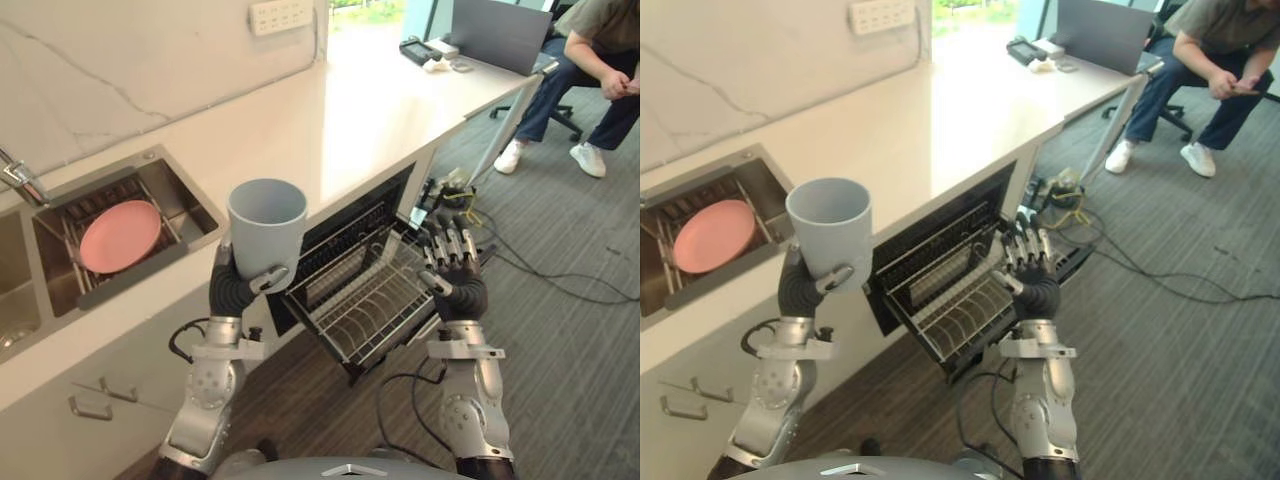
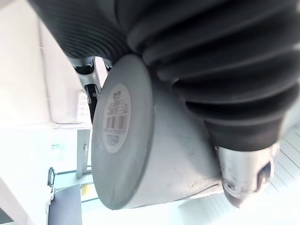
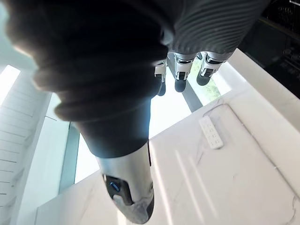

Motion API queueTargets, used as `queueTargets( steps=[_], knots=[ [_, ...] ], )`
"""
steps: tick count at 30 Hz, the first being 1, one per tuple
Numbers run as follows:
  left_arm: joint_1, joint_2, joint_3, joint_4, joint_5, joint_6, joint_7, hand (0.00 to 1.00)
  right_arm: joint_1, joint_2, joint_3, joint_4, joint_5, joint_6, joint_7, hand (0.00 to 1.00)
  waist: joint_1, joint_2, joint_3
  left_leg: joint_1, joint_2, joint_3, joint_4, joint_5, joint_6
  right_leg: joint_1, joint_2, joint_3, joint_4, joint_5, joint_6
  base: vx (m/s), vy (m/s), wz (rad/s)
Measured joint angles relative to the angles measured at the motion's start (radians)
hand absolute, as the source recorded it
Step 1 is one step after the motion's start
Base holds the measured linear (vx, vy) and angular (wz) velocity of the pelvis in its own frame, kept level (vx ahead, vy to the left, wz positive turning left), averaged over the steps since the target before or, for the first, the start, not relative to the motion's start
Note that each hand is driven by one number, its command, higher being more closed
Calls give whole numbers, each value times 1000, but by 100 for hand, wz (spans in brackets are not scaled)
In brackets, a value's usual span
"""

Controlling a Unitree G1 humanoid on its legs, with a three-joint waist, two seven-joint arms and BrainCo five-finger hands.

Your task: Walk over to the sink, pick up the cup, carry it to the dishwasher, place the cup inside the dishwasher, then close the dishwasher door

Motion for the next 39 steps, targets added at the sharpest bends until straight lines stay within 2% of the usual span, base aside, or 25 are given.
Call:
queueTargets(
  steps=[5,12,19,28,29,39],
  knots=[
    [-110,-27,-54,62,247,4,156,100,-84,2,145,-43,31,25,25,0,4,-14,-3,42,-2,27,-56,24,1,13,13,28,-38,37,7,-12,9,-17],
    [-125,-31,-91,114,380,63,256,100,-107,12,238,-44,71,67,6,0,12,-36,-17,59,-7,37,-80,38,3,17,13,30,-40,40,7,-2,4,-2],
    [-139,-34,-132,152,454,109,286,100,-112,18,317,-44,71,89,-20,0,17,-36,-20,61,-4,49,-81,43,2,11,19,43,-44,47,6,-15,3,-5],
    [-139,-34,-147,181,507,129,321,100,-120,-6,347,-43,64,106,-71,0,20,-44,-50,58,-5,53,-86,45,2,8,22,51,-64,62,6,-10,2,-3],
    [-139,-33,-148,184,522,131,322,100,-120,-16,355,-43,61,107,-87,100,23,-47,-53,58,-4,53,-86,45,2,7,22,52,-64,62,6,0,0,0],
    [-137,-17,-150,227,552,146,343,100,-120,-53,366,-43,-20,125,-154,100,27,-51,-75,51,-4,57,-86,48,2,-3,22,56,-65,62,6,-1,1,-1]
  ],
)
